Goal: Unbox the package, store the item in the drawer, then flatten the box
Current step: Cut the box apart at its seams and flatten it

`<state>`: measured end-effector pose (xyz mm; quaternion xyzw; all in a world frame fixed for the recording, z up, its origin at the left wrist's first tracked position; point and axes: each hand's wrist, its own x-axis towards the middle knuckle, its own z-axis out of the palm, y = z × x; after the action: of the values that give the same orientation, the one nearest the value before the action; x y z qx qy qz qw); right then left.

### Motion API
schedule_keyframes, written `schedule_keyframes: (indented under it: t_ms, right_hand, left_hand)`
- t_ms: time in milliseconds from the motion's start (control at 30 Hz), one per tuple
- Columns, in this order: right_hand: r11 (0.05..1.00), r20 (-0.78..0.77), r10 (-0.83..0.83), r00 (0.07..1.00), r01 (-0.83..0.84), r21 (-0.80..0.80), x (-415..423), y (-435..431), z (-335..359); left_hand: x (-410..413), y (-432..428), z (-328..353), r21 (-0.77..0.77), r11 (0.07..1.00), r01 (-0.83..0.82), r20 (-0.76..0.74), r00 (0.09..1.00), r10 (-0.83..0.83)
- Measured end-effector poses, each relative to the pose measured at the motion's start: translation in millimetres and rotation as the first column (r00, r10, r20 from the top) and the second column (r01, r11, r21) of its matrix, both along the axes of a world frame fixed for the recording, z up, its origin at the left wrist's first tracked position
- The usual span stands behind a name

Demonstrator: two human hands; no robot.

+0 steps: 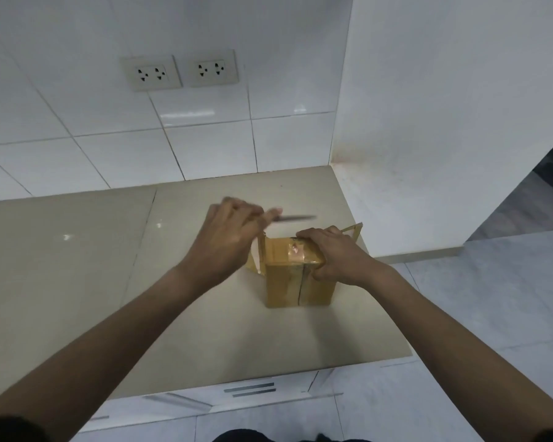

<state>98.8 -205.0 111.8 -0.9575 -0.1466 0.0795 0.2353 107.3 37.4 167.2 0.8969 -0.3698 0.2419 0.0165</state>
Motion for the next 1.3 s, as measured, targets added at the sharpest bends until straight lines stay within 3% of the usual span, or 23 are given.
schedule_keyframes:
  t_ms: [167,300,400,533,667,733,833,900,1000,1133,1300]
  right_hand:
    - [1.0,0.032,0.003,0.999,-0.004,0.013,-3,-1,-1]
    - [0.998,0.147,0.011,0.989,-0.002,-0.063,-9,0,-5]
    - [1.0,0.235,-0.007,0.972,0.014,-0.026,-16,0,-8]
    - [0.996,0.201,-0.019,0.98,0.001,0.089,-19,1,-6]
    - [0.973,0.1,-0.046,0.994,0.022,0.229,-20,0,-2]
    - [0.968,0.077,-0.055,0.996,0.034,0.249,-20,-1,1]
    - [0.958,0.029,-0.06,0.998,0.05,0.281,-21,-1,6]
    - [0.945,-0.018,-0.075,0.997,0.077,0.319,-22,1,11]
    - [0.924,-0.044,-0.109,0.993,0.117,0.365,-22,3,18]
    - [0.929,-0.015,-0.125,0.992,0.122,0.349,-21,1,18]
    - [0.936,0.019,-0.142,0.99,0.127,0.329,-22,3,15]
  left_hand:
    - [-2,-8,8,-0.065,0.998,0.01,-0.016,1.0,-0.011]
    - [-42,-1,-51,-0.241,0.963,-0.119,-0.128,0.988,0.09]
    - [-78,17,-118,-0.138,0.986,-0.091,-0.162,0.984,0.068]
    - [-88,20,-156,0.01,0.984,-0.178,-0.281,0.944,0.173]
    - [-82,11,-157,0.032,0.979,-0.203,-0.409,0.891,0.198]
    - [-83,9,-153,-0.08,0.975,-0.21,-0.4,0.902,0.161]
    - [-80,2,-133,-0.357,0.911,-0.205,-0.259,0.959,0.114]
    - [-69,-5,-110,-0.423,0.893,-0.155,-0.227,0.972,0.061]
    - [-48,-13,-83,-0.352,0.933,-0.076,-0.342,0.938,-0.053]
    - [-37,-18,-79,-0.223,0.974,-0.028,-0.421,0.904,-0.07]
    - [-39,-21,-83,-0.282,0.959,-0.04,-0.452,0.887,-0.096]
